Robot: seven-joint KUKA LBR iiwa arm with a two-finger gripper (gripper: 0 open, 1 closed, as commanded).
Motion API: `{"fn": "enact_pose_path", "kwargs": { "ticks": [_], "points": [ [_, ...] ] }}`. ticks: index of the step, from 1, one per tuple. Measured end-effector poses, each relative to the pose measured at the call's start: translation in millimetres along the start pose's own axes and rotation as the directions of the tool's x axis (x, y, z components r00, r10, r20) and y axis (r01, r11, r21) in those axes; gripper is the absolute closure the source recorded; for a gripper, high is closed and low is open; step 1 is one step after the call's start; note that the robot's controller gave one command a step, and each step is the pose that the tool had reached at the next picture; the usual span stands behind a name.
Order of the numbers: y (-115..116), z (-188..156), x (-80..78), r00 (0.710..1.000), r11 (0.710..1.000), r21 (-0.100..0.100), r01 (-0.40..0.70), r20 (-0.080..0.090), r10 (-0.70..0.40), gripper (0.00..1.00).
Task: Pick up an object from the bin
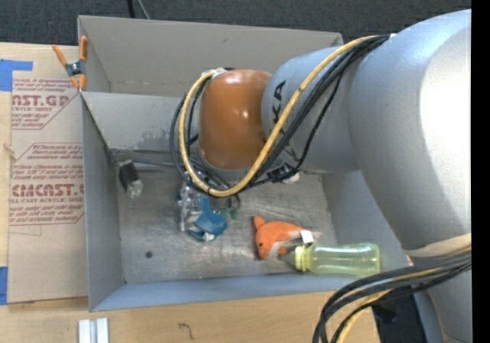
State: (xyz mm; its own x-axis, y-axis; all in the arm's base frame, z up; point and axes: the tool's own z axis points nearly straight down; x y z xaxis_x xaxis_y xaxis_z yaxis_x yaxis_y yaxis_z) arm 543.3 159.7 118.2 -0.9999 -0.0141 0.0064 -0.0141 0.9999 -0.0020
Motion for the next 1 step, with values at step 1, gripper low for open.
{"fn": "enact_pose_path", "kwargs": {
  "ticks": [1],
  "points": [
    [2.1,-24.7,-22.0,0.983,0.984,-0.008,-0.181,0.014,0.181,1.00]
  ]
}}
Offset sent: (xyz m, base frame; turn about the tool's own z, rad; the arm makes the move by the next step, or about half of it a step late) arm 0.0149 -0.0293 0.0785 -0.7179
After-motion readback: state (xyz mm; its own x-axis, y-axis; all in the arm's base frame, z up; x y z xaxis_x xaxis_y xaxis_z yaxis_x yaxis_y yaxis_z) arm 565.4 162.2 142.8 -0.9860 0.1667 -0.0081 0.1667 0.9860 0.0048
